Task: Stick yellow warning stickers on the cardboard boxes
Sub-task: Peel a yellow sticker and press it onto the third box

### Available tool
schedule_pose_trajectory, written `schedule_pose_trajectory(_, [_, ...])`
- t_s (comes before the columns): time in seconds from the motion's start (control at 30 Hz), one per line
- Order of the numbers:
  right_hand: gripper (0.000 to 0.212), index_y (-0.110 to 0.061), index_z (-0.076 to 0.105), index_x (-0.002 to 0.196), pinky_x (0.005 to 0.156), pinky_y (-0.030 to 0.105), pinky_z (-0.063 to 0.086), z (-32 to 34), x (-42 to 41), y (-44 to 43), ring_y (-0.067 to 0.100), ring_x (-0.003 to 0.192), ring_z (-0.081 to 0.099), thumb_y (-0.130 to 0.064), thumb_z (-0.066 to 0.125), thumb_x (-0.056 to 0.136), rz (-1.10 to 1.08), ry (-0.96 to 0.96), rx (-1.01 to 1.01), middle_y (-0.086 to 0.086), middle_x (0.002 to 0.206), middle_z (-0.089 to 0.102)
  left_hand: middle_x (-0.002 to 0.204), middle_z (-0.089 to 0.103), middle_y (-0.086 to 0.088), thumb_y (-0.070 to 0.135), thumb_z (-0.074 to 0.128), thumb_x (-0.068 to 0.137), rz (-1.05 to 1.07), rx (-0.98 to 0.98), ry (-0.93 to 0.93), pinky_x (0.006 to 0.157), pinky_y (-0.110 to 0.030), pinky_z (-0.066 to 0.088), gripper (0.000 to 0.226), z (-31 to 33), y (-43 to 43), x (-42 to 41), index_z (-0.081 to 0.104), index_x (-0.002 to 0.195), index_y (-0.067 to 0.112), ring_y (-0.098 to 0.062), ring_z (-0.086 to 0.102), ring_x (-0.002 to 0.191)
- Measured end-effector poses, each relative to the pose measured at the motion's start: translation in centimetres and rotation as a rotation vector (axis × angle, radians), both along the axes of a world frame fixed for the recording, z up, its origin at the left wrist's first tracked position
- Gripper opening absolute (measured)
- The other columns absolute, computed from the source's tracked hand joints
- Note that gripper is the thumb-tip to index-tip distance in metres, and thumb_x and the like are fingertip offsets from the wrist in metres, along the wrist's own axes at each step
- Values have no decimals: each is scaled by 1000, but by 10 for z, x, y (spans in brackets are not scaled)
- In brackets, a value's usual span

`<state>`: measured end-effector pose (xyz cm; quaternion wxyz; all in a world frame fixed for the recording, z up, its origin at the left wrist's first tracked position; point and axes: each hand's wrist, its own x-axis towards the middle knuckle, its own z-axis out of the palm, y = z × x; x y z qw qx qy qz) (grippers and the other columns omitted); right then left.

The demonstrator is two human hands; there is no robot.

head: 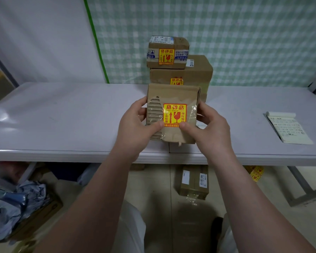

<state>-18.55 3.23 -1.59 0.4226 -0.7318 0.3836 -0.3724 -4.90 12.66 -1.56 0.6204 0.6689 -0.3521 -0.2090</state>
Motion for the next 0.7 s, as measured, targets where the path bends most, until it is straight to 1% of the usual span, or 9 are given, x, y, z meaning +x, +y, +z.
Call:
schedule_pose_trajectory(0.1, [56,-26,57,128,85,26,51,2,4,1,5,102,60,-35,75,76,-58,-23,-2,-11,113,66,93,65,8,20,79,71,79,30,-90,74,-31,58,59,3,-4,-6,52,123,26,-6,66,88])
schedule_pose_trajectory(0.2, [53,-27,61,122,76,24,51,4,13,2,7,92,63,-50,70,75,-163,-10,-17,-12,106,66,90,68,6,35,76,73,200,42,-171,73,-31,58,49,8,-11,-12,56,116,23,-6,66,78])
schedule_pose_trajectory(0.33, [51,-27,62,122,76,22,51,2,12,-1,6,94,62,-45,72,76,-129,-5,-30,-11,107,67,84,64,12,34,75,75,197,55,-178,68,-24,55,46,8,-11,-10,56,116,22,-1,64,75])
schedule_pose_trajectory(0.37, [53,-27,61,123,78,22,51,1,9,-2,6,96,61,-42,75,74,-95,2,-24,-11,108,67,86,65,12,32,76,74,172,59,-178,68,-22,55,50,6,-10,-9,56,118,23,-1,64,77])
schedule_pose_trajectory(0.43, [63,-30,58,126,87,32,52,-4,3,-6,8,104,59,-37,80,68,-13,39,-12,-9,113,66,97,65,7,29,80,70,112,86,-213,73,-21,53,59,1,-7,-8,53,122,25,-3,62,87])
schedule_pose_trajectory(0.5, [73,-32,53,131,94,41,51,-6,-3,-8,10,112,56,-30,84,64,60,61,24,-8,118,64,108,62,2,31,82,63,68,122,-283,83,-28,52,67,-5,-6,-5,51,122,29,-7,59,99])
schedule_pose_trajectory(0.53, [75,-33,52,132,95,41,50,-7,-6,-9,9,114,55,-26,84,64,89,56,42,-9,119,64,111,61,3,31,82,61,45,128,-306,87,-34,52,69,-7,-6,-4,50,122,32,-11,57,103])
schedule_pose_trajectory(0.6, [68,-35,54,127,91,35,52,-5,-9,-9,5,110,58,-23,83,67,135,24,74,-13,112,66,112,61,9,28,81,61,-3,115,-322,90,-41,51,69,-7,-4,-6,49,121,37,-13,54,110])
schedule_pose_trajectory(0.7, [49,-35,59,115,84,31,54,5,-10,-7,6,100,65,-33,79,71,174,-104,168,-10,103,71,115,58,9,27,74,70,-50,62,-350,94,-41,49,72,0,-5,-9,42,133,40,-13,49,117])
